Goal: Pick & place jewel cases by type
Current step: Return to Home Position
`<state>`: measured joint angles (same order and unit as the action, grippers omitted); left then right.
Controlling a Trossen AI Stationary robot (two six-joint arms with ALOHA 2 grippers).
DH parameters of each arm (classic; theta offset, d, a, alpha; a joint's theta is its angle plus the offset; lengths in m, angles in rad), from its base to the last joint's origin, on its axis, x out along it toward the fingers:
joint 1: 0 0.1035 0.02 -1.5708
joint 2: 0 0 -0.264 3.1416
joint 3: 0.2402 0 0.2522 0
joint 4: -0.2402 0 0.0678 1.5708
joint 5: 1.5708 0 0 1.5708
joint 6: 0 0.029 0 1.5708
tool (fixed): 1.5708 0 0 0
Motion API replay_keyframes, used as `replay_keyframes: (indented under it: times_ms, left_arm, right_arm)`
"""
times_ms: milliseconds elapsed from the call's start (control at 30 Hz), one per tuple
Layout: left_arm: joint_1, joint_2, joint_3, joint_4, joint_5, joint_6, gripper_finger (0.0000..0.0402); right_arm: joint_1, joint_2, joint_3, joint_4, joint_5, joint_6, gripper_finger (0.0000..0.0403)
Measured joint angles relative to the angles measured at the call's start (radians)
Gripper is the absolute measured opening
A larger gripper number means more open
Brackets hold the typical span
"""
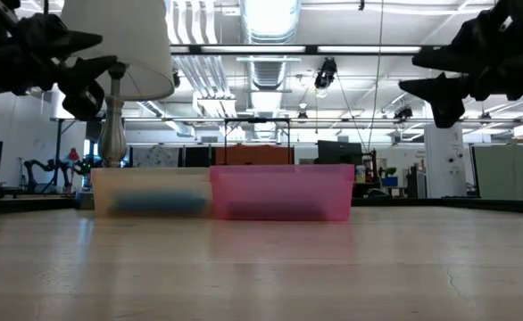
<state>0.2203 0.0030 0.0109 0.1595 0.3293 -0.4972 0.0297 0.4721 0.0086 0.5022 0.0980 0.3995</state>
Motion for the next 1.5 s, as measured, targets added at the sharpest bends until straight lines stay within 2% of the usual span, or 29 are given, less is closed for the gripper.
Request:
replay_keyframes:
  times_ms: [167,367,600,833,1167,1267,1500]
  left_arm:
    - [0.0,0.001,-0.002,-0.019,-0.006,0.09,0.0126]
    - [0.0,0.006,-0.002,-0.037,-0.017,-0.019,0.0126]
    - [-0.025,0.01,-0.002,-0.045,-0.033,-0.037,0.0126]
    - [-0.143,-0.003,-0.003,-0.048,-0.044,-0.038,0.0126]
    - [-0.157,-0.003,-0.003,-0.074,-0.044,-0.038,0.0126]
    - [-0.162,-0.003,-0.003,-0.077,-0.042,-0.038,0.0126]
    - [-0.179,-0.003,-0.004,-0.093,-0.041,-0.038,0.0126]
  right_arm:
    - [0.0,0.0,0.0,-0.034,-0.002,-0.086,0.021]
    - [0.0,0.007,0.0,-0.11,0.014,-0.029,0.021]
    - [0.018,0.002,0.0,-0.145,0.015,-0.026,0.021]
    - [0.045,-0.163,0.0,-0.228,0.01,-0.025,0.021]
    - [0.053,-0.421,0.001,-0.245,0.008,-0.025,0.021]
    - [0.053,-0.469,0.001,-0.242,0.007,-0.025,0.021]
    - [0.096,-0.472,0.001,-0.238,0.007,-0.025,0.021]
